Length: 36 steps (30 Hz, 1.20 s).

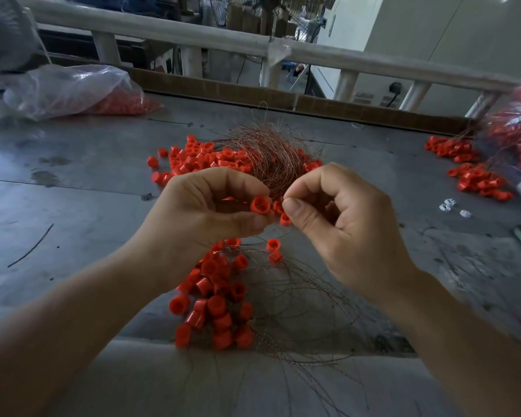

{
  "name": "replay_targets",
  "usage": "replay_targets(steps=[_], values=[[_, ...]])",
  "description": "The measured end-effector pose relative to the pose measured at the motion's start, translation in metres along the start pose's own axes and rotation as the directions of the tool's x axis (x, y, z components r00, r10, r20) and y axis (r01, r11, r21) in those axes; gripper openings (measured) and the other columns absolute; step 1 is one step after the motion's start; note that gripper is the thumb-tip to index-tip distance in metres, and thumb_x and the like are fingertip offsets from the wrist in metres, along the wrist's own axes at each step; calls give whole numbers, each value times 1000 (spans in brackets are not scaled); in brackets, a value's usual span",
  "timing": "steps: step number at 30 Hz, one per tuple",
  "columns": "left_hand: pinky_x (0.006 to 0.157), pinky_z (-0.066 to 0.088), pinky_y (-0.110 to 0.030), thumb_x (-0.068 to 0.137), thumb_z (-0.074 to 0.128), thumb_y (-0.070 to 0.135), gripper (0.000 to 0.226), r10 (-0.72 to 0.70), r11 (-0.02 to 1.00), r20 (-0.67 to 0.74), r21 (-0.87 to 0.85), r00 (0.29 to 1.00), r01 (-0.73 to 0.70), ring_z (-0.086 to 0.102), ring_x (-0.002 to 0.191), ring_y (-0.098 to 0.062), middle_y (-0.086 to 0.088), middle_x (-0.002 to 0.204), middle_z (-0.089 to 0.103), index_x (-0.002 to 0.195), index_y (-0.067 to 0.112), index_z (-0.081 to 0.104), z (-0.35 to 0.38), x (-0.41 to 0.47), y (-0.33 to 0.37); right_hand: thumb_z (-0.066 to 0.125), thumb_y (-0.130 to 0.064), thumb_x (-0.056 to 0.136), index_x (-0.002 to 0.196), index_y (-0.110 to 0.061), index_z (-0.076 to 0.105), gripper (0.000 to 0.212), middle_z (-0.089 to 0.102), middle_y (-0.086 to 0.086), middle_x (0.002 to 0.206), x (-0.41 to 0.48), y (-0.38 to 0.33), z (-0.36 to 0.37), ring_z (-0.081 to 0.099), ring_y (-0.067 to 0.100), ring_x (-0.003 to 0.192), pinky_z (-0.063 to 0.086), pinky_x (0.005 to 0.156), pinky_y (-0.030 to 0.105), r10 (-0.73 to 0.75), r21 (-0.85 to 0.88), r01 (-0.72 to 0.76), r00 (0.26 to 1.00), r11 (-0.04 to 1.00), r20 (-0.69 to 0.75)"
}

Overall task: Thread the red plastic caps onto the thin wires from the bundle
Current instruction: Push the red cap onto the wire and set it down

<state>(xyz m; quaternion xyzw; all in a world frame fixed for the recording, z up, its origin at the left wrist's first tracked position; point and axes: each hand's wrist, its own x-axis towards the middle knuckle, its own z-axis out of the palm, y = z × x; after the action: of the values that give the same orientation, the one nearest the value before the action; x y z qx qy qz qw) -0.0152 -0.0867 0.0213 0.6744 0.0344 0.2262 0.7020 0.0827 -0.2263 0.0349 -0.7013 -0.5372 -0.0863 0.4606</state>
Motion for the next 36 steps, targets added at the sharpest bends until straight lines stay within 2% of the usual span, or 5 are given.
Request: replay_targets(steps=[10, 14, 19, 22, 36], values=[[62, 53, -17, 39, 85, 17, 32, 48, 998, -13, 31, 999, -47, 68, 70, -13, -2, 73, 70, 68, 21, 70, 3, -2, 1, 59, -15, 80, 76, -14, 60, 4, 50, -15, 70, -2, -2, 3, 46, -1, 64, 37, 58, 8, 15, -46, -14, 999, 999, 35], [63, 52, -17, 44, 76, 22, 24, 40, 999, -7, -8, 999, -40, 68, 72, -13, -1, 73, 70, 68, 21, 71, 4, -2, 1, 59, -15, 79, 76, -12, 61, 5, 50, -14, 70, -3, -1, 3, 46, -2, 62, 36, 59, 8, 22, -65, -19, 999, 998, 43], [67, 54, -19, 54, 77, 7, 27, -4, 992, 62, -127, 998, 12, 70, 77, -16, -7, 80, 72, 80, 13, 74, -2, -3, 3, 60, -15, 80, 75, -15, 61, 5, 57, -7, 71, -2, 2, 0, 47, -1, 61, 35, 57, 7, 35, -72, -33, 999, 997, 31], [67, 54, -20, 61, 67, 3, 26, -29, 982, 68, -183, 997, 41, 70, 78, -17, -8, 82, 73, 85, 8, 73, -2, -3, 2, 60, -15, 80, 76, -15, 61, 5, 58, -5, 71, -2, 2, -1, 47, 1, 60, 35, 56, 7, 43, -74, -41, 999, 996, 26], [64, 54, -19, 59, 63, 4, 24, -80, 980, 54, -176, 995, 89, 70, 75, -16, -9, 78, 72, 81, 7, 73, -1, -4, 2, 59, -16, 79, 75, -17, 60, 4, 56, -6, 72, -2, 1, -4, 51, 7, 66, 38, 60, 9, 58, -65, -55, 997, 996, 57]])
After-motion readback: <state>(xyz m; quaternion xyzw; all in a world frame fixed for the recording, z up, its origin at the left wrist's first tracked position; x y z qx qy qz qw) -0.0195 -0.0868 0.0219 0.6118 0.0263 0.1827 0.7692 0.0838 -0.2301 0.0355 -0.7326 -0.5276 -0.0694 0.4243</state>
